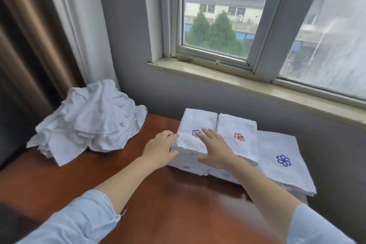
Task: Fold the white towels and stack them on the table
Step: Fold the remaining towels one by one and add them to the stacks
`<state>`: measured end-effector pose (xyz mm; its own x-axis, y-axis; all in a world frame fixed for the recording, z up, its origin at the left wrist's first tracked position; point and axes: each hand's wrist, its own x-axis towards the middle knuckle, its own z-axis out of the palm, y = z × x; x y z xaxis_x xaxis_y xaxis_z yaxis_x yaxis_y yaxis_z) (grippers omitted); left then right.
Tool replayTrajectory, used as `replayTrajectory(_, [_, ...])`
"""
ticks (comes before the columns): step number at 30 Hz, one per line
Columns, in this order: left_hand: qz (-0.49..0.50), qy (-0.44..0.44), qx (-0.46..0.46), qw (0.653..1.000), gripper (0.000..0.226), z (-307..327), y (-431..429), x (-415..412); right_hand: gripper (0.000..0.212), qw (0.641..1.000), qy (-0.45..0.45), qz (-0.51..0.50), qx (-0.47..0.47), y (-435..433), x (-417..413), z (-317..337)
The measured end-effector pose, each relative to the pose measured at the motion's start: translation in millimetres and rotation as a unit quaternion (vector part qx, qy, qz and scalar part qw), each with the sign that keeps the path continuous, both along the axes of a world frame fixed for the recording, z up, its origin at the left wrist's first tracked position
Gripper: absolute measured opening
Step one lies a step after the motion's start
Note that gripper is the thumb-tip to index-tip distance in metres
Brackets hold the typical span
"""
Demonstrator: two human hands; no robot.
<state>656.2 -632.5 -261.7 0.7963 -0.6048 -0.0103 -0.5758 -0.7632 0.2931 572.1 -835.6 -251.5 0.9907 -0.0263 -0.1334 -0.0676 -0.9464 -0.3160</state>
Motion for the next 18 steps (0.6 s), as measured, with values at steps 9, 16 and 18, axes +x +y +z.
replayTrajectory(9, [0.13, 0.027, -0.007, 0.991, 0.063, 10, 144, 54, 0.083, 0.996, 0.0, 0.084, 0.017, 130, 97, 9])
replayTrajectory(16, [0.156, 0.023, -0.012, 0.987, 0.065, 23, 248, 145, 0.083, 0.996, -0.022, 0.085, 0.018, 219, 198, 16])
replayTrajectory(18, [0.153, 0.02, -0.007, 0.988, 0.066, 24, 276, 175, 0.083, 0.996, -0.024, 0.088, 0.013, 243, 227, 18])
